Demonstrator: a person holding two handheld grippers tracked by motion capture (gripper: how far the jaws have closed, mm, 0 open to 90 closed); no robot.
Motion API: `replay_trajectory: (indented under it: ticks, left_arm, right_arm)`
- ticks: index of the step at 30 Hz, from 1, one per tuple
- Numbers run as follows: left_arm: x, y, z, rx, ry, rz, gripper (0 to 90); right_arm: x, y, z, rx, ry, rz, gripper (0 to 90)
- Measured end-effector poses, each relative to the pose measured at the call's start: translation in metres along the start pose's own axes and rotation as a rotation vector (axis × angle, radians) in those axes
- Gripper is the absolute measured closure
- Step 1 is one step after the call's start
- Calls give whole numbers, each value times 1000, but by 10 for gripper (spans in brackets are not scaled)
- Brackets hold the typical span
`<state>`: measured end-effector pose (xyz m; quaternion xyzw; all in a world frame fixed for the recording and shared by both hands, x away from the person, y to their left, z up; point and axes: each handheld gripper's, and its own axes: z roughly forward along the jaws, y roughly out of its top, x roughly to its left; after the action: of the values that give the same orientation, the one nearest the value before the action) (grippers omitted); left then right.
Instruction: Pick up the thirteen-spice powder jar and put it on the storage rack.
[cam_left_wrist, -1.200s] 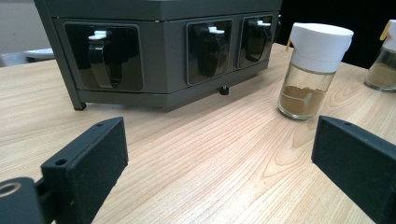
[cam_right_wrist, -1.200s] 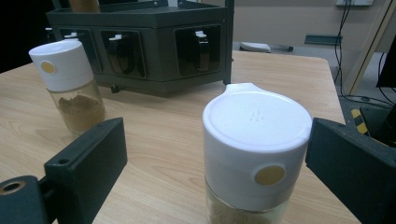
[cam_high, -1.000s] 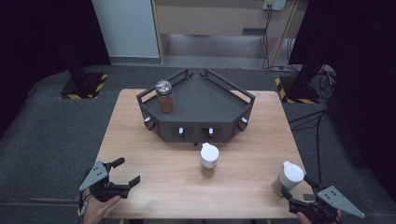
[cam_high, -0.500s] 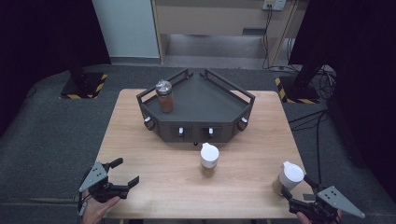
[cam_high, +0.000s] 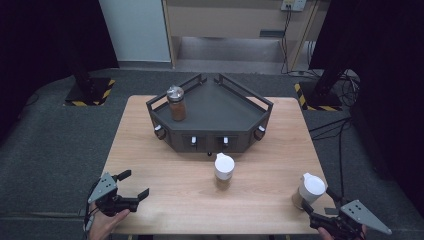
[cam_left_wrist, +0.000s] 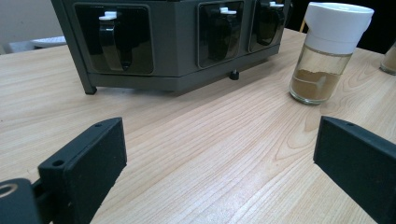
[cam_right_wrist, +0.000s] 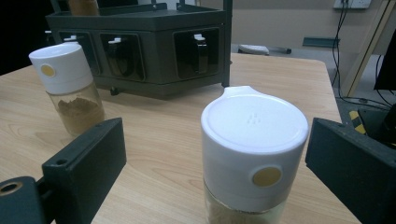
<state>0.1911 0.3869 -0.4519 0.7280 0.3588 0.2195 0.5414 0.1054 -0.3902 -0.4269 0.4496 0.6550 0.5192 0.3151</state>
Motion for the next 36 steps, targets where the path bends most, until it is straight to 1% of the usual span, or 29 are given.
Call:
replay_trajectory:
  ticks: [8,10,14,17,23,28,30,36]
  left_arm:
    - [0,1,1,15,2,5,20]
    - [0,1,2,18,-1,4,20]
    - [1,2,3,24,-5,2,20]
    - [2,2,4,29,-12,-3,20]
    - [3,2,7,45,-19,-6,23]
    - [4,2,9,51,-23,-12,24]
    - [4,3,9,56,-22,-14,24]
    - [5,3,12,65,-25,-18,24]
  right_arm:
    - [0,2,-1,0,-4,-4,43]
    - [1,3,-3,1,-13,-11,42]
    - [0,6,-6,-3,-16,-4,44]
    - [-1,10,-6,1,-9,5,43]
    - [3,23,-6,-13,-3,-25,44]
    - [7,37,0,-20,23,-53,46]
    - [9,42,4,-16,39,-66,46]
    - [12,54,21,-12,102,-80,48]
